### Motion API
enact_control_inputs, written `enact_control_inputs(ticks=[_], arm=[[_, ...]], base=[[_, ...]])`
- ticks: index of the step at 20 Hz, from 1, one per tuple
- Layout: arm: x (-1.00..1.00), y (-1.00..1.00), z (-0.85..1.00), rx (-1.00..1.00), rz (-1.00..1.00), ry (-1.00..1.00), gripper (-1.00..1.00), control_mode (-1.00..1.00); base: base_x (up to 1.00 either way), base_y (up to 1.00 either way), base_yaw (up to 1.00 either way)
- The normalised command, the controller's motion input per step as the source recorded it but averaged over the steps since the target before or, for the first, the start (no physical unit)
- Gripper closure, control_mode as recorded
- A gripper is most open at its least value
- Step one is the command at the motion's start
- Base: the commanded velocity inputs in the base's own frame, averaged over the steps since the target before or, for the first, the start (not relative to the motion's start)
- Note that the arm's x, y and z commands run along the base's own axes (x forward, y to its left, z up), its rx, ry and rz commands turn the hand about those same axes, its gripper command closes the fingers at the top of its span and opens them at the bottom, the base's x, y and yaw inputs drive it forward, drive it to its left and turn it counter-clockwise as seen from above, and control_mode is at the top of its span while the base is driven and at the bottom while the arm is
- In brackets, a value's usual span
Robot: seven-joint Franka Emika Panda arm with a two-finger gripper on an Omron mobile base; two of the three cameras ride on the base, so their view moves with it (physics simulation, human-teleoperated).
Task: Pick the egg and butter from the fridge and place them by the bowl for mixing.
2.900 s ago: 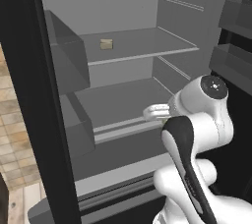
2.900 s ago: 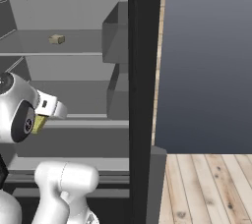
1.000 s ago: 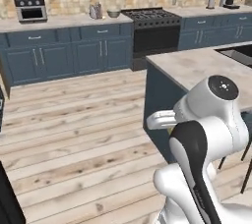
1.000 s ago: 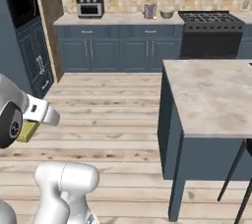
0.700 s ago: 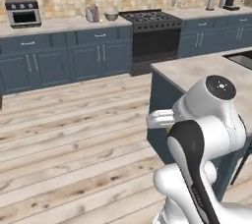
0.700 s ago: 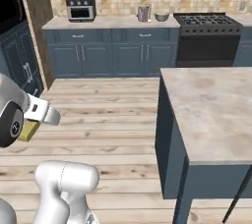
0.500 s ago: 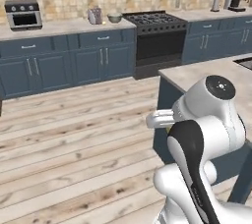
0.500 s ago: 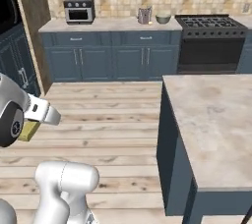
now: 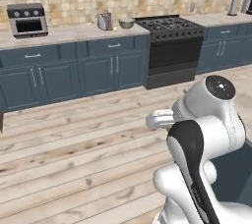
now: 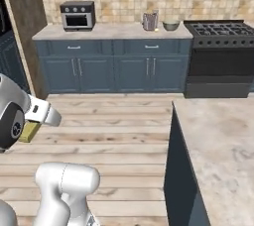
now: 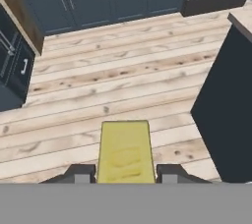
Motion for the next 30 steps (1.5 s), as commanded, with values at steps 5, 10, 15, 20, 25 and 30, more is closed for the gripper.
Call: enact_control_inputs(ticks=[5, 10, 15, 20, 25, 30], arm=[[0.00, 0.00, 0.00, 0.00, 0.00, 0.00, 1.00, 1.00], [0.00, 0.00, 0.00, 0.00, 0.00, 0.00, 1.00, 1.00], [0.00, 0.00, 0.00, 0.00, 0.00, 0.00, 1.00, 1.00], [0.00, 0.00, 0.00, 0.00, 0.00, 0.00, 1.00, 1.00], [0.00, 0.00, 0.00, 0.00, 0.00, 0.00, 1.00, 1.00], [0.00, 0.00, 0.00, 0.00, 0.00, 0.00, 1.00, 1.00]], base=[[1.00, -0.11, 0.02], [1.00, -0.21, 0.00], [1.00, -0.33, 0.00], [1.00, -0.38, 0.00], [1.00, -0.36, 0.00], [1.00, -0.12, 0.00]])
